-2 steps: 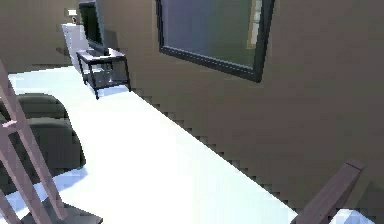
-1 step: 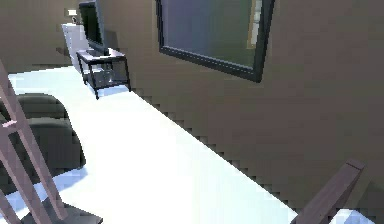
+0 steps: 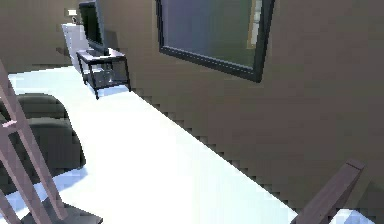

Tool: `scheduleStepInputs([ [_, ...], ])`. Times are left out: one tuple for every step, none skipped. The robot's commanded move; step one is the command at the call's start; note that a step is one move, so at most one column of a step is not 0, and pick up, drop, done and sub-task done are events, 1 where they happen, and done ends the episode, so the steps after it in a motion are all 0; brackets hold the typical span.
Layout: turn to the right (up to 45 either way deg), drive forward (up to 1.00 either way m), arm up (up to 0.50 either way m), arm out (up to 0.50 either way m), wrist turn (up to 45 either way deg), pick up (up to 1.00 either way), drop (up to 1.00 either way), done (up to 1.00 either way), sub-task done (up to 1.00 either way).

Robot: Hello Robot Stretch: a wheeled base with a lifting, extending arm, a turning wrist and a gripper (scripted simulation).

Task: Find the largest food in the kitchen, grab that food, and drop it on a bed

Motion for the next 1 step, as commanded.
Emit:
scheduleStepInputs([
  [0.0, 0.0, 0.0, 0.0, 0.0, 0.0, 1.0, 0.0, 0.0],
])
